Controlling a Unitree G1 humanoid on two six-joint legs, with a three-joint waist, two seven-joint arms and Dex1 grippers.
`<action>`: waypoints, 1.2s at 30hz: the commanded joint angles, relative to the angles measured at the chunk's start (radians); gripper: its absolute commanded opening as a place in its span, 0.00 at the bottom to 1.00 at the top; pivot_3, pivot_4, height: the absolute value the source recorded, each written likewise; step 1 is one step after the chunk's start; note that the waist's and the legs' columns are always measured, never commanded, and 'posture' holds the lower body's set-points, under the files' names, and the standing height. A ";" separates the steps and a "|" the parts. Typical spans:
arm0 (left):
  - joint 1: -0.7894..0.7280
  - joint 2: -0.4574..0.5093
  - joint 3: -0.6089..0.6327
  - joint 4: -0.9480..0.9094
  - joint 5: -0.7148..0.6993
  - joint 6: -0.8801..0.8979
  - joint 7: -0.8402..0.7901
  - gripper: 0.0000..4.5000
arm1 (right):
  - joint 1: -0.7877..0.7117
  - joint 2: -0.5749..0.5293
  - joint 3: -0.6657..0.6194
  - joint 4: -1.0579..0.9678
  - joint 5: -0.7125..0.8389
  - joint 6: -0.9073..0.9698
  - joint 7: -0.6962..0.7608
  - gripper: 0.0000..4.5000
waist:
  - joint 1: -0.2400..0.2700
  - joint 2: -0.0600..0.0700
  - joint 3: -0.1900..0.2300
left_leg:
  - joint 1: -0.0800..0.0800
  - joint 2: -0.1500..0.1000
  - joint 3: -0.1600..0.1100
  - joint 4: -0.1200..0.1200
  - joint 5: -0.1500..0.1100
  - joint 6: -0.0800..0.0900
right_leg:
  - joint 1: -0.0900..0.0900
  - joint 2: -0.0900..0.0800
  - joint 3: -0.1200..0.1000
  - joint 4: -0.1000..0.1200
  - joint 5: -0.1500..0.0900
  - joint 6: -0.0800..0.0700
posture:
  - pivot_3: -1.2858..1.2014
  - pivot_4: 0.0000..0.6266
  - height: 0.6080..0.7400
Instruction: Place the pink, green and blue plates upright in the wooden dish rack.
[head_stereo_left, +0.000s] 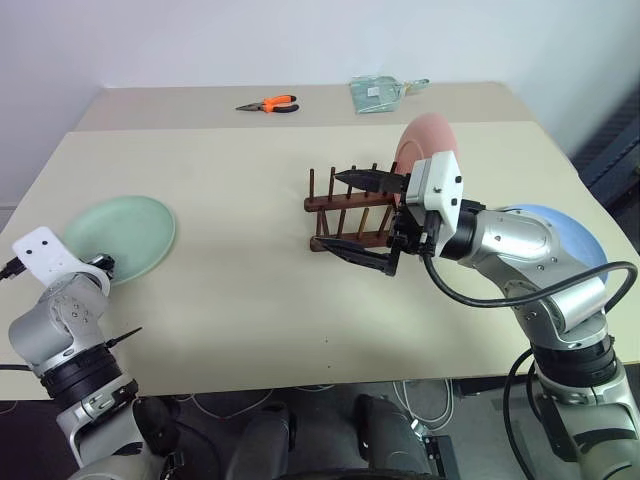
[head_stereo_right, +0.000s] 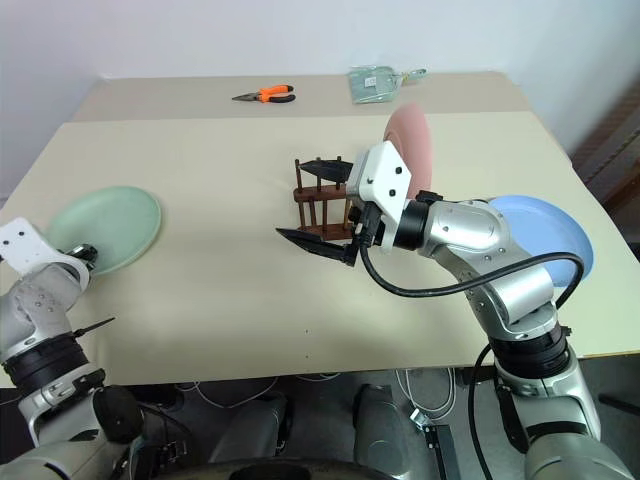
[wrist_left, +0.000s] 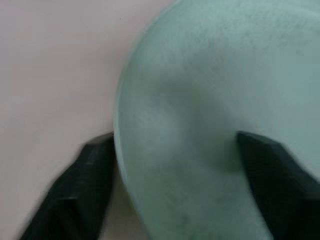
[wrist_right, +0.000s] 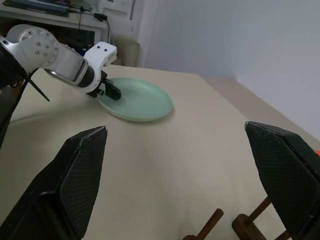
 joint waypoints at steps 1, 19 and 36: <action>-0.024 -0.009 0.027 -0.029 -0.033 -0.015 0.005 0.37 | 0.006 0.003 -0.005 -0.008 -0.043 -0.040 -0.006 1.00 | 0.001 0.000 0.000 | 0.000 0.000 0.000 0.000 0.000 0.000 | 0.000 0.000 0.000 0.000 0.000 0.000 | 0.52 0.24 1.00; -0.276 -0.151 -0.501 -0.320 -0.179 -0.248 -0.281 0.00 | -0.256 0.005 0.280 0.371 -0.714 -0.492 -0.103 1.00 | -0.004 -0.001 0.001 | -0.002 0.000 0.003 0.000 0.001 -0.001 | -0.001 0.000 0.000 -0.002 0.001 -0.001 | 0.52 0.24 1.00; -0.314 -0.175 -0.391 -0.314 -0.244 -0.302 -0.197 0.80 | -0.230 0.016 0.210 0.477 -0.871 -0.671 -0.202 0.00 | -0.003 -0.001 0.001 | -0.002 0.000 0.001 0.000 0.001 -0.001 | -0.001 0.000 0.001 -0.002 0.001 -0.001 | 0.52 0.24 1.00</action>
